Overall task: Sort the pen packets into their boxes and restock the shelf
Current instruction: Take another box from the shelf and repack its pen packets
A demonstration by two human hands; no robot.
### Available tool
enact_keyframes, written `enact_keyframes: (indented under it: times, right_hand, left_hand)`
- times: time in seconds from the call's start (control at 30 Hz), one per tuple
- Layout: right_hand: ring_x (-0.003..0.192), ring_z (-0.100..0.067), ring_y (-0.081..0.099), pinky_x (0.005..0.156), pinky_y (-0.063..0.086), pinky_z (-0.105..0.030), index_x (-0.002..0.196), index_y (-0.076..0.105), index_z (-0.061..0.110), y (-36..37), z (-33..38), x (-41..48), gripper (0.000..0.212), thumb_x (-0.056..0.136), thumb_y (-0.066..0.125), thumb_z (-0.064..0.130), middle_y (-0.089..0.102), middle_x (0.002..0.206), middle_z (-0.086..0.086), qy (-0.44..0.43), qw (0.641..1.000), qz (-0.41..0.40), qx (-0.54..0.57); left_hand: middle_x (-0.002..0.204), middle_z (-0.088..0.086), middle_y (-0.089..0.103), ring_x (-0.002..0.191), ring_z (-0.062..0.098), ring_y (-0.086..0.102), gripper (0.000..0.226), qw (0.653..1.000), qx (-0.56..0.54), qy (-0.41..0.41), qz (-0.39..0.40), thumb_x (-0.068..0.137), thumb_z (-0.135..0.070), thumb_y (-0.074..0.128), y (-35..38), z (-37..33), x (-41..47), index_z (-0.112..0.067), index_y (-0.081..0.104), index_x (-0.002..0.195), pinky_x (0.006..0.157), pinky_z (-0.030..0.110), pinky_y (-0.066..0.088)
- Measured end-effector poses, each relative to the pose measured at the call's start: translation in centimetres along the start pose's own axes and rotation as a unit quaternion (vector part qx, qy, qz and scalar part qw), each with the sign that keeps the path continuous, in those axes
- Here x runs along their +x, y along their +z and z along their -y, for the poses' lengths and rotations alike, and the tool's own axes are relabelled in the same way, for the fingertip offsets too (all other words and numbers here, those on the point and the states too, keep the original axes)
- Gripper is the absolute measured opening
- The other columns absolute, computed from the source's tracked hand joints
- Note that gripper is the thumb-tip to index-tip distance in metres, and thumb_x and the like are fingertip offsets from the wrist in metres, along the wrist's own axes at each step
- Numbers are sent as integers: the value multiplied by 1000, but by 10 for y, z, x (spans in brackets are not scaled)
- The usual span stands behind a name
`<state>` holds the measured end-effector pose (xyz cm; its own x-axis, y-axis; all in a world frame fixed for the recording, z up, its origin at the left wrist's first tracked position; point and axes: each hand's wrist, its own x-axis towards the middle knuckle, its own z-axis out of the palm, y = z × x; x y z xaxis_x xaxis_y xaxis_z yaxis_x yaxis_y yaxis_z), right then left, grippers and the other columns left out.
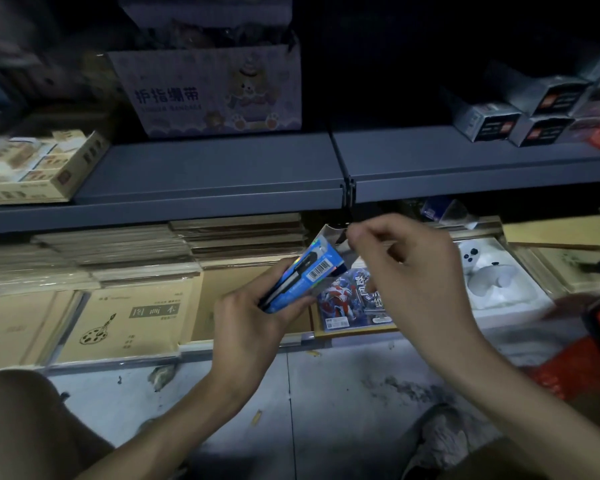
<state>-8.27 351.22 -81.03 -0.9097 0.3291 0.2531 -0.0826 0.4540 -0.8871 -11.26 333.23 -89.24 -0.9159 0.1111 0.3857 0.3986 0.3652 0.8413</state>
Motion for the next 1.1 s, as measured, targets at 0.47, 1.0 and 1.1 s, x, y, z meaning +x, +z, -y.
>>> enact_keyframes:
  times: [0.47, 1.0, 1.1]
  right_hand:
    - [65, -14, 72, 58, 57, -31, 88, 77, 26, 1, 13, -12, 13, 90, 78, 13, 76, 76, 7, 0, 998, 42, 51]
    - [64, -20, 77, 60, 62, -26, 94, 51, 8, -56, 3, 13, 14, 102, 63, 5, 76, 84, -10, 19, 988, -96, 119]
    - [66, -19, 78, 62, 62, -26, 88, 49, 17, -54, 3, 13, 23, 102, 63, 5, 76, 86, -10, 1, 989, -96, 111]
  left_hand:
    - [100, -35, 71, 93, -15, 68, 53, 999, 40, 4, 4, 76, -24, 90, -4, 2, -3, -37, 71, 124, 78, 6, 52]
    - [99, -26, 76, 94, -3, 73, 51, 996, -9, -82, -25, 74, -19, 91, -15, 22, -5, -31, 76, 121, 77, 21, 59]
    - [101, -24, 77, 99, 5, 75, 53, 995, -39, -90, -13, 73, -14, 91, -13, 19, -5, -30, 76, 121, 83, 29, 62]
